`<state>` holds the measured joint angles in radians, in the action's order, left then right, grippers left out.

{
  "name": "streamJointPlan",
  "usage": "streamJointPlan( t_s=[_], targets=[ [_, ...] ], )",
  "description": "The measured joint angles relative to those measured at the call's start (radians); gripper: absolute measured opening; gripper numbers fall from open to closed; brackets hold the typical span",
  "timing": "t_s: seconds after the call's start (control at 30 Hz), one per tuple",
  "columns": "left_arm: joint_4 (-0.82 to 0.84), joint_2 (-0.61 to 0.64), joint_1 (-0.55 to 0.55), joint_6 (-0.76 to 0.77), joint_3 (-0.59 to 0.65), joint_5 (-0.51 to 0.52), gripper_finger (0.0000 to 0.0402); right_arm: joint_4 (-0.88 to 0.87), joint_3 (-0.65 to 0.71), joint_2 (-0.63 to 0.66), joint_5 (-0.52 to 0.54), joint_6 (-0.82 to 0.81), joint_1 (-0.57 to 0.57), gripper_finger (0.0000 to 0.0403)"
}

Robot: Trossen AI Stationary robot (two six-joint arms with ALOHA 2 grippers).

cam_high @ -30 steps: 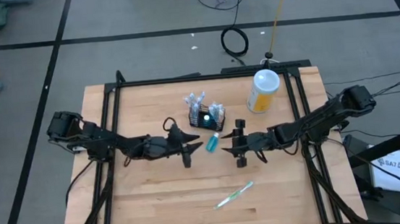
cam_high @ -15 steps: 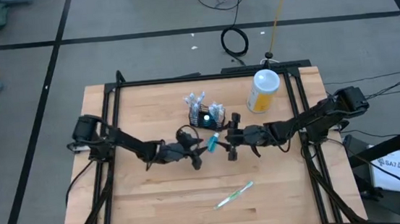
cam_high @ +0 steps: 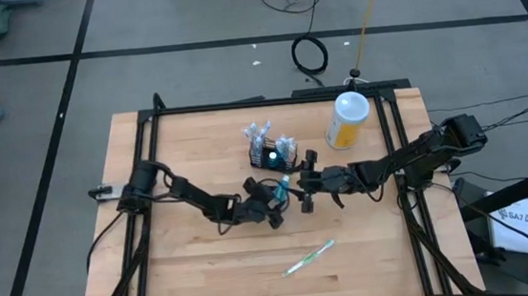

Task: Pick & Place toothbrushing station
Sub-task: Put the blue mouthwash into the black wire organizer

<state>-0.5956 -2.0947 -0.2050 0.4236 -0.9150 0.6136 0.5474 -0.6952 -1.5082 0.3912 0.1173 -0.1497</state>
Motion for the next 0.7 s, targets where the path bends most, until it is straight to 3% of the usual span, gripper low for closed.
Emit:
streamJointPlan(
  t_s=[0.2, 0.47, 0.7],
  targets=[
    [0.070, 0.000, 0.016, 0.015, -0.003, 0.035, 0.0274, 0.002, 0.000, 0.000, 0.000, 0.000, 0.000, 0.0228],
    [0.062, 0.002, 0.047, 0.000, -0.003, -0.088, 0.0197, 0.002, 0.000, 0.000, 0.000, 0.000, 0.000, 0.0227],
    [0.063, 0.002, 0.053, 0.031, -0.003, -0.089, 0.0160, 0.002, 0.000, 0.000, -0.001, 0.000, 0.000, 0.0226]
  ],
)
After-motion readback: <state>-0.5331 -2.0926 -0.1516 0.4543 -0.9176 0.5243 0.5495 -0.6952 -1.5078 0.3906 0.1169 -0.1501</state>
